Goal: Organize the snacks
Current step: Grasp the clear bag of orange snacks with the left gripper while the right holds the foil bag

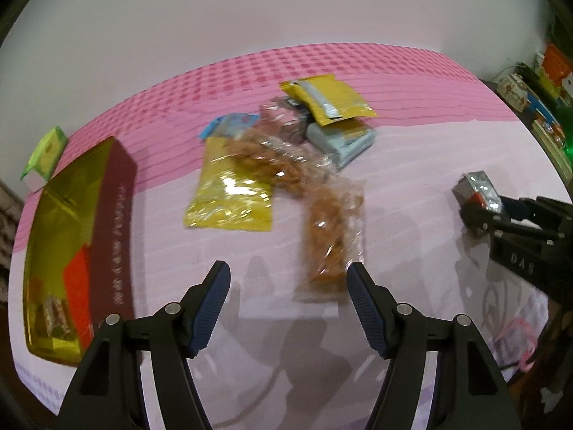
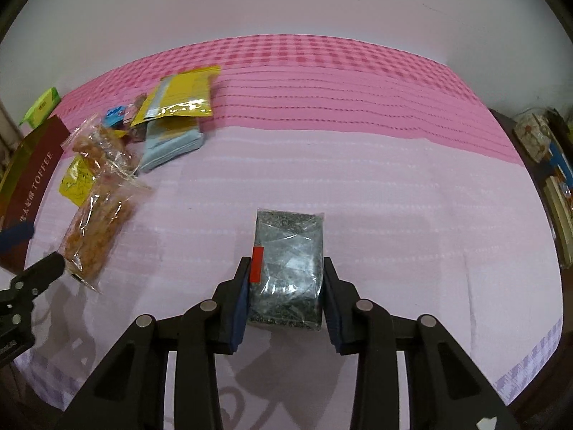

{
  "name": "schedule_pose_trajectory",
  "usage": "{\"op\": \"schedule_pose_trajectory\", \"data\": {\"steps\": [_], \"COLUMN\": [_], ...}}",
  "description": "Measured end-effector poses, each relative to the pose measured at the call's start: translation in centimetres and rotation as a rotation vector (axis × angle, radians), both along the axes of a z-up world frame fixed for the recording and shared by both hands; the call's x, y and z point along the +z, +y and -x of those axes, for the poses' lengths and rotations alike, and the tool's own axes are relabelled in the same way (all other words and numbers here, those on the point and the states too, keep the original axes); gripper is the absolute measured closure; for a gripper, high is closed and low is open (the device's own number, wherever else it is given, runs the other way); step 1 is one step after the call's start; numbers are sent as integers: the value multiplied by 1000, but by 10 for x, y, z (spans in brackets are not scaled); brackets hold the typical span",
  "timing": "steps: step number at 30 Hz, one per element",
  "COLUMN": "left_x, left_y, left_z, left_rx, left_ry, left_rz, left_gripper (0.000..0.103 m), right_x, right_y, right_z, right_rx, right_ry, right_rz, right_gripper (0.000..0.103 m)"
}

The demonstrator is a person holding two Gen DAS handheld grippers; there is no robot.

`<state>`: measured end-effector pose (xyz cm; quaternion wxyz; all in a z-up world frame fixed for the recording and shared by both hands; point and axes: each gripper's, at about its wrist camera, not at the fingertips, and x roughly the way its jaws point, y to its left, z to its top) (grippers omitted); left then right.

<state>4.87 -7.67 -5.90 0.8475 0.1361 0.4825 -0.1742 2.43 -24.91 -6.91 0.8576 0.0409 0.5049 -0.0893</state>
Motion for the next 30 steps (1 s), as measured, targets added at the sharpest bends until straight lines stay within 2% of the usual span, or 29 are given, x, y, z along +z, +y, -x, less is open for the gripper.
{"op": "schedule_pose_trajectory", "data": {"steps": [5, 17, 19, 21, 23, 30], "left_x": [-9, -25, -25, -24, -22, -19], "left_y": [-18, -28, -26, -26, -28, -20], "left_z": [-14, -29, -29, -28, -25, -19], "left_rx": [2, 18, 20, 13, 1, 18], "left_ry": [29, 84, 93, 100, 93, 113], "left_rz": [-4, 13, 28, 44, 34, 57], "left_gripper": [35, 35, 39, 55, 62, 66], "right_x": [1, 0, 0, 0, 0, 0], "right_y": [2, -1, 0, 0, 1, 1], "right_z": [-2, 1, 2, 2, 1, 1], "right_rx": [9, 11, 11, 11, 11, 13], "right_ry": [-7, -9, -10, -11, -10, -10], "right_rz": [11, 6, 6, 7, 7, 8], "right_gripper": [70, 70, 69, 69, 69, 69]}}
